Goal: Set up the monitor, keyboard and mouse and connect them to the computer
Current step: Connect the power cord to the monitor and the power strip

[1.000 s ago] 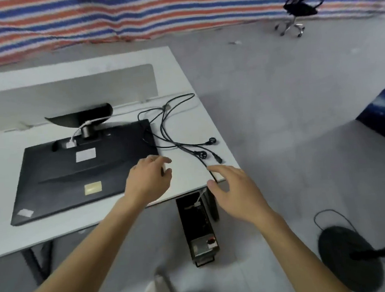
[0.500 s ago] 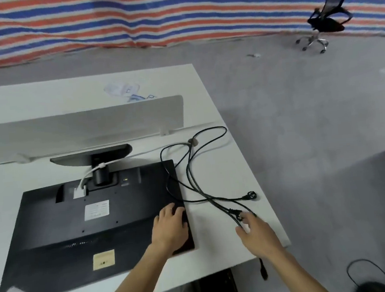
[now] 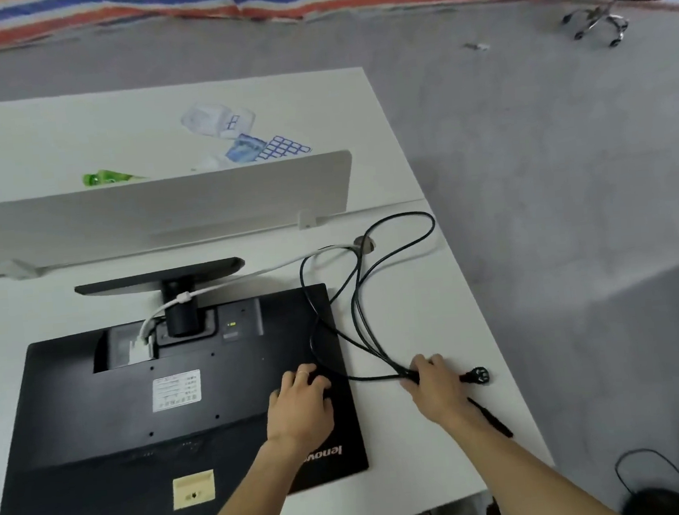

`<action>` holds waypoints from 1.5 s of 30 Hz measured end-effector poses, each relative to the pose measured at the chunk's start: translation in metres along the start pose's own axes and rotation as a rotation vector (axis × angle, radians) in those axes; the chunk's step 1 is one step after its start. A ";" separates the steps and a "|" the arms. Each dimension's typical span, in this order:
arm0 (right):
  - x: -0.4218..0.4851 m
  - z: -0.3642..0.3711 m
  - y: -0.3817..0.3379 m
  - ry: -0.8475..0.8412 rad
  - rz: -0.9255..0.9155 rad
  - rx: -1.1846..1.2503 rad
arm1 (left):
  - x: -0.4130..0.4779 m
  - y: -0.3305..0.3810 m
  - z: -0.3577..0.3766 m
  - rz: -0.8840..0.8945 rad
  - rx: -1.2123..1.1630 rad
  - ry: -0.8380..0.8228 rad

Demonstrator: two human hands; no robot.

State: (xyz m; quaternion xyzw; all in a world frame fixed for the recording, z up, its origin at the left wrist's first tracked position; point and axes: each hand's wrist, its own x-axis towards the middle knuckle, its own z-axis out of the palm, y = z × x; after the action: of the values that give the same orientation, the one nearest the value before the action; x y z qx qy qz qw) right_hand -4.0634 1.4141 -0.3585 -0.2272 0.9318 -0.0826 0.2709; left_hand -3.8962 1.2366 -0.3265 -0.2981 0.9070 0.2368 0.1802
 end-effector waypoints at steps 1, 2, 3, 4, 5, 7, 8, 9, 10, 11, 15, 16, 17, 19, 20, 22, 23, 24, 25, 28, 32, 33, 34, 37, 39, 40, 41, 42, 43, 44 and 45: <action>-0.002 -0.006 0.002 0.040 -0.022 0.083 | 0.001 0.002 -0.007 -0.018 -0.049 -0.007; -0.006 -0.014 0.004 0.094 -0.053 0.158 | 0.001 0.005 -0.015 -0.035 -0.104 0.006; -0.012 -0.024 0.005 0.142 -0.086 0.219 | 0.002 0.009 -0.022 -0.046 -0.155 0.044; -0.020 -0.036 0.007 0.188 -0.129 0.268 | 0.002 0.017 -0.031 -0.037 -0.184 0.116; -0.028 -0.050 0.007 0.228 -0.175 0.307 | 0.003 0.026 -0.041 -0.005 -0.181 0.203; -0.045 -0.078 -0.001 0.286 -0.303 0.375 | 0.010 0.044 -0.059 0.100 -0.135 0.290; -0.052 -0.094 -0.008 0.325 -0.388 0.409 | 0.015 0.054 -0.068 0.169 -0.067 0.283; -0.057 -0.111 -0.014 0.374 -0.465 0.456 | 0.022 0.066 -0.076 0.241 0.010 0.256; -0.061 -0.133 -0.019 0.415 -0.513 0.543 | 0.027 0.081 -0.085 0.319 0.068 0.223; -0.063 -0.151 -0.027 0.436 -0.519 0.657 | 0.031 0.091 -0.091 0.364 0.069 0.178; -0.051 -0.235 -0.027 0.503 -0.472 1.091 | 0.034 0.116 -0.119 0.242 -0.221 0.150; -0.044 -0.250 -0.020 0.543 -0.438 1.126 | 0.032 0.116 -0.126 0.180 -0.295 0.161; -0.035 -0.262 -0.010 0.579 -0.381 1.165 | 0.029 0.116 -0.135 0.132 -0.351 0.184; -0.011 -0.277 0.006 0.624 -0.231 1.251 | 0.022 0.115 -0.152 0.088 -0.426 0.235; 0.001 -0.282 0.013 0.632 -0.165 1.281 | 0.017 0.118 -0.164 0.078 -0.488 0.247; 0.025 -0.281 0.020 0.603 -0.038 1.278 | 0.007 0.124 -0.185 0.090 -0.756 0.219; 0.036 -0.274 0.020 0.547 0.012 1.255 | 0.001 0.131 -0.196 0.115 -0.914 0.204; 0.044 -0.265 0.018 0.471 0.062 1.215 | -0.004 0.138 -0.209 0.140 -1.062 0.188; 0.052 -0.253 0.014 0.384 0.113 1.174 | -0.006 0.145 -0.220 0.162 -1.186 0.176; 0.056 -0.223 -0.010 0.084 0.155 1.199 | -0.010 0.166 -0.257 0.209 -1.437 0.177; 0.027 -0.233 -0.060 -0.316 -0.050 1.241 | -0.007 0.177 -0.295 0.230 -1.284 0.144; 0.022 -0.240 -0.071 -0.413 -0.102 1.305 | -0.006 0.178 -0.298 0.227 -1.152 0.116; 0.020 -0.251 -0.083 -0.486 -0.141 1.374 | -0.005 0.178 -0.298 0.222 -1.038 0.080; 0.012 -0.287 -0.114 -0.534 -0.201 1.594 | -0.004 0.174 -0.291 0.205 -0.926 0.027; 0.011 -0.305 -0.128 -0.448 -0.206 1.733 | -0.002 0.168 -0.287 0.207 -0.968 0.066; 0.012 -0.313 -0.133 -0.365 -0.197 1.781 | -0.002 0.163 -0.285 0.215 -1.007 0.079; 0.014 -0.322 -0.136 -0.252 -0.177 1.817 | -0.002 0.157 -0.282 0.226 -1.041 0.077; 0.022 -0.331 -0.134 -0.132 -0.147 1.859 | -0.003 0.149 -0.278 0.228 -1.051 0.065; 0.030 -0.341 -0.129 -0.033 -0.095 1.938 | -0.004 0.138 -0.271 0.217 -1.029 0.055; 0.041 -0.351 -0.119 0.062 -0.040 1.975 | -0.006 0.123 -0.264 0.196 -0.996 0.051; 0.053 -0.358 -0.105 0.142 0.009 1.920 | -0.011 0.106 -0.255 0.163 -0.978 0.049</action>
State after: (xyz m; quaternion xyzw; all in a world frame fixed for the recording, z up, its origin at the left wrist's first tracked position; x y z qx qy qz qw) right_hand -4.2573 1.3077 -0.0539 0.1007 0.4820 -0.8226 0.2844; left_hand -4.0020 1.1799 -0.0775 -0.2815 0.7139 0.6409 -0.0215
